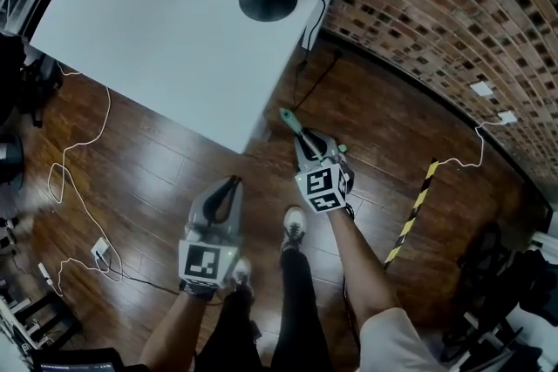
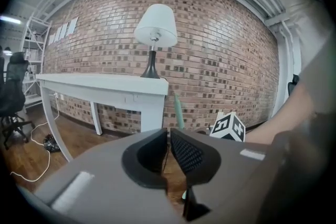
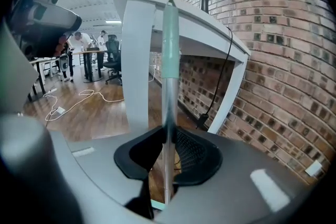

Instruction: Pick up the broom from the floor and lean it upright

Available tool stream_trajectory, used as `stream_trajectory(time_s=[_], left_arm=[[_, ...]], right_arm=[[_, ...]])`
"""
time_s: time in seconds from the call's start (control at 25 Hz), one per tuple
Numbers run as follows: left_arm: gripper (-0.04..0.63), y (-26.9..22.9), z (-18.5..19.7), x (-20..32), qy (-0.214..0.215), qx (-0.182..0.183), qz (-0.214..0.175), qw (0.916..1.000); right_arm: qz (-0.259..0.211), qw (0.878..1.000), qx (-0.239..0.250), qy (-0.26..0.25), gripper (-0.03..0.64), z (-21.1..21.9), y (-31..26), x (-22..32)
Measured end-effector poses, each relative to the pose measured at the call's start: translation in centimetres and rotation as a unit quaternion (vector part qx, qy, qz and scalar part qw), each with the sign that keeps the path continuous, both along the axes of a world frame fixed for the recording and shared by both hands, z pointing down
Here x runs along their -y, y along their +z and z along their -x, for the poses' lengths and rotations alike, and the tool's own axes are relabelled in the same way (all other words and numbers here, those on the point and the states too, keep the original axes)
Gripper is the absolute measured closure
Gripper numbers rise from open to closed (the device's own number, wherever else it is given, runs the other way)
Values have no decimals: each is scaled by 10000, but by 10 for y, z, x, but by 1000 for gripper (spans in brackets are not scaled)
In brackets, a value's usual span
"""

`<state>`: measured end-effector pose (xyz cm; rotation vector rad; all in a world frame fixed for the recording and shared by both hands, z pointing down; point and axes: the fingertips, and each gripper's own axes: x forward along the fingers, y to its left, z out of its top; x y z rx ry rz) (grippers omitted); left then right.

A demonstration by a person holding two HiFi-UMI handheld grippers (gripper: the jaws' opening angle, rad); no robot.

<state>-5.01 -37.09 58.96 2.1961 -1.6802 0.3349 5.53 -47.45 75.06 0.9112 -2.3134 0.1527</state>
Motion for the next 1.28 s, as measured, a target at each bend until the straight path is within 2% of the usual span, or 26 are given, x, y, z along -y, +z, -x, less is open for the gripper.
stream_trajectory(time_s=[0.48, 0.76, 0.84, 1.0, 1.28], left_arm=[[575, 12, 16, 1, -172, 56, 56, 9998], [575, 15, 17, 2, -145, 90, -1, 9999], [575, 17, 17, 1, -178, 52, 46, 9998], [575, 22, 16, -2, -227, -25, 125, 9997], [575, 30, 15, -4, -175, 46, 141, 9997]], right_arm=[[-119, 9999, 0, -65, 528, 27, -1, 26], [-438, 9987, -183, -173, 514, 31, -1, 26], [-478, 9983, -228, -239, 492, 31, 1, 24], [-429, 9985, -230, -263, 466, 29, 5, 21], [-312, 9983, -237, -423, 448, 33, 13, 13]])
